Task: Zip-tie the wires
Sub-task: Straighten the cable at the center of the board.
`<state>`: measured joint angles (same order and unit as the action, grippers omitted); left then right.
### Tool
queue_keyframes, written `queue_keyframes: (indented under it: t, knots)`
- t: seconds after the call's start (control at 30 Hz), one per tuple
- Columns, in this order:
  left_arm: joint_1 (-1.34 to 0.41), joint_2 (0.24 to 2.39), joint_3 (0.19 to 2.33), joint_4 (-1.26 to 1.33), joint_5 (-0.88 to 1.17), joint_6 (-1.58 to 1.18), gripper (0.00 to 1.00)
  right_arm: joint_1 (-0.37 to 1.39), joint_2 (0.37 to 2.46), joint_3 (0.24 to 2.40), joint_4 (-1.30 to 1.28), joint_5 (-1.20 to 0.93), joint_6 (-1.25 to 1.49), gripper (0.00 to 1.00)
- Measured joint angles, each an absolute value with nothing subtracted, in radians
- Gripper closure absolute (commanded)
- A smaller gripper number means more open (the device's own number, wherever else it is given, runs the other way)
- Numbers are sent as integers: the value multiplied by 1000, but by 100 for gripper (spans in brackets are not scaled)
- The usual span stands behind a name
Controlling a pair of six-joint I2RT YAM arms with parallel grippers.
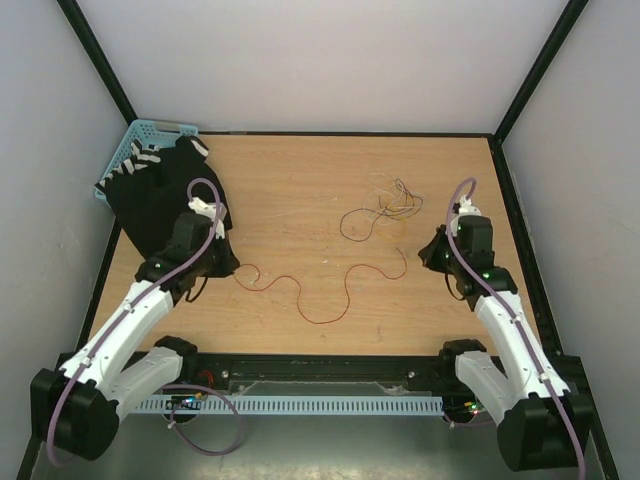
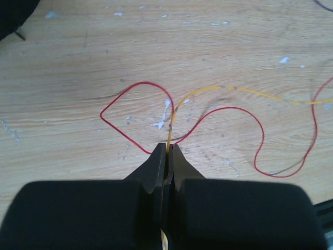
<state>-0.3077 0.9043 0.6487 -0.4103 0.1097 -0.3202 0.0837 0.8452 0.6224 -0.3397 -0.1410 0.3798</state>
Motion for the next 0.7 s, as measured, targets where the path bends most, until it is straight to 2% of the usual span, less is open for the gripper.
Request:
queue_keyframes:
  t: [0.57, 0.7]
  knots:
    - [-306, 1037, 648, -436, -12, -345, 100, 93, 1009, 484, -179, -166, 393, 100]
    - [-306, 1063, 640, -426, -20, -345, 100, 93, 1045, 476, -149, -174, 397, 95]
